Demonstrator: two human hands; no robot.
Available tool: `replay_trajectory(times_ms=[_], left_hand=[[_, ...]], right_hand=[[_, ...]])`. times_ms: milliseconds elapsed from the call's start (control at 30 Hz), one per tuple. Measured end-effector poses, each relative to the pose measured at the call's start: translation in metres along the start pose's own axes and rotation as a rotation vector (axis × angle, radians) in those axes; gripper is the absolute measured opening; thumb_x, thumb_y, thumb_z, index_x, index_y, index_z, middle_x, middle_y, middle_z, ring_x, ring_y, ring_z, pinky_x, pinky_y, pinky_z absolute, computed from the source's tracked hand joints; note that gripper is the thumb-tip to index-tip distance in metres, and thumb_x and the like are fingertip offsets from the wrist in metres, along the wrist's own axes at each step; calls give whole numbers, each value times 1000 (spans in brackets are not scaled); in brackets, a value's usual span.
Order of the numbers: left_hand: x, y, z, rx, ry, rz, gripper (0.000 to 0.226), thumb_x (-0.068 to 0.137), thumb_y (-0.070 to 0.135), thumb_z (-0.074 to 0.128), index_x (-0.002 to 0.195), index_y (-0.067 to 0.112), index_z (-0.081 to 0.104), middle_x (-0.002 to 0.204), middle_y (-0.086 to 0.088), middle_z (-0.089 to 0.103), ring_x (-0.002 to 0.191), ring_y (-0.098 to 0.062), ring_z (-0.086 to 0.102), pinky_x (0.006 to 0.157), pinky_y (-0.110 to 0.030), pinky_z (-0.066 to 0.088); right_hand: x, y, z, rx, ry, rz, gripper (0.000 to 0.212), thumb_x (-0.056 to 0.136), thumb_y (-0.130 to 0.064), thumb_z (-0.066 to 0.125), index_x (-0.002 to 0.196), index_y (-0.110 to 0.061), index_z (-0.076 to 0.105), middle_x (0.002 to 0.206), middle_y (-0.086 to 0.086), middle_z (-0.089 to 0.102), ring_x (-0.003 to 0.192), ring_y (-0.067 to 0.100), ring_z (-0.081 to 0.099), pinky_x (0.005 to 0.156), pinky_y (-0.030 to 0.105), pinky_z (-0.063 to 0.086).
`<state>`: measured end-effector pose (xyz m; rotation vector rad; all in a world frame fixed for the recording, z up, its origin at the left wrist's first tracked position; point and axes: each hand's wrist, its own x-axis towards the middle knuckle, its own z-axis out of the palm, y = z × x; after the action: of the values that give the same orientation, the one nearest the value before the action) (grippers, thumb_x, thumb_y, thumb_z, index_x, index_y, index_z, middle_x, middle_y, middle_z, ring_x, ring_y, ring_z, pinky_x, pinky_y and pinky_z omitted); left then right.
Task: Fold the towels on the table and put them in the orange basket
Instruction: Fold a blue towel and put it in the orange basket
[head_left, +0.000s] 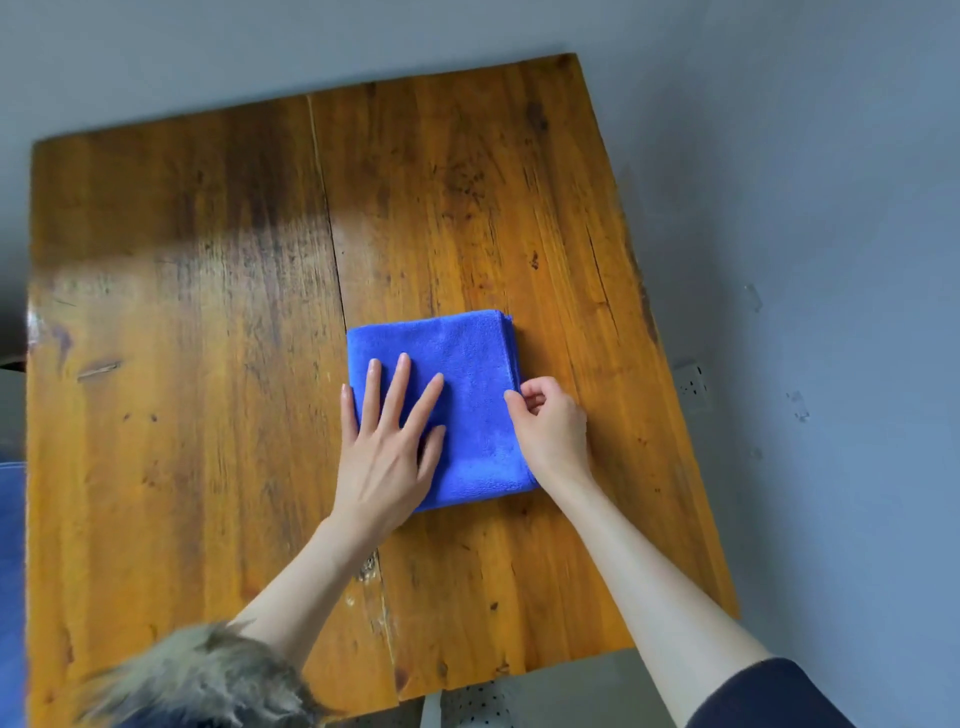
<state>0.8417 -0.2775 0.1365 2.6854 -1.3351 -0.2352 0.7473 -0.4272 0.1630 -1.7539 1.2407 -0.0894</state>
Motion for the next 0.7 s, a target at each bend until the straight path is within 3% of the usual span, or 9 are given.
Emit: replay_trajectory(times_ms=[167,333,400,467,533,567,633,700], left_hand=[[6,7,11,85,-35,10,56,94,50,27,145,28,29,154,-9,23,143,-33,15,113,-57,6],[7,6,6,8,-57,17,53,95,46,25,145,27,29,154,-9,25,143,-32,14,113,-56,8],[6,2,2,-136,-12,0,48,96,37,28,141,24,34,152,-9,28,143,-31,16,114,-53,13],[0,-5,-4,-313,90,-51,42,95,22,33,135,16,43,148,-12,35,140,-31,25,113,-45,22],[-6,-12,-11,-457,211,-169,38,93,6,40,129,9,50,138,-15,43,129,-29,40,107,-41,35],[-8,-14,-16,-558,231,-272,38,91,1,43,127,9,51,131,-13,46,119,-25,46,102,-42,41],[-9,-17,-27,-756,203,-503,35,92,3,45,125,13,51,115,-5,51,98,-16,53,91,-41,47],[-8,-21,-33,-850,124,-642,32,93,14,50,126,15,50,101,0,57,87,-15,55,86,-39,48]], right_hand=[[-2,7,5,-28,111,34,12,92,-18,54,95,-8,60,103,5,57,88,15,50,76,17,32],[9,-6,1,-116,33,131,15,90,-24,58,98,-11,58,96,0,60,94,20,53,82,30,41],[11,-6,-3,-124,-16,179,16,89,-27,60,93,-12,57,86,-2,54,86,18,51,76,31,43],[10,-5,-5,-126,-65,239,29,88,-30,62,69,-14,47,66,-1,47,68,19,47,57,29,37],[8,-6,-5,-109,-101,285,41,88,-30,61,58,-13,39,60,3,47,60,21,45,52,30,31],[8,-7,-5,-84,-116,301,39,88,-30,61,58,-11,43,64,5,53,63,22,50,54,29,33],[9,-10,-5,0,-157,348,28,89,-27,61,73,-4,61,79,6,65,73,23,60,60,29,41],[11,-12,-5,77,-190,400,24,89,-25,61,90,-1,67,92,8,69,82,23,65,63,28,46]])
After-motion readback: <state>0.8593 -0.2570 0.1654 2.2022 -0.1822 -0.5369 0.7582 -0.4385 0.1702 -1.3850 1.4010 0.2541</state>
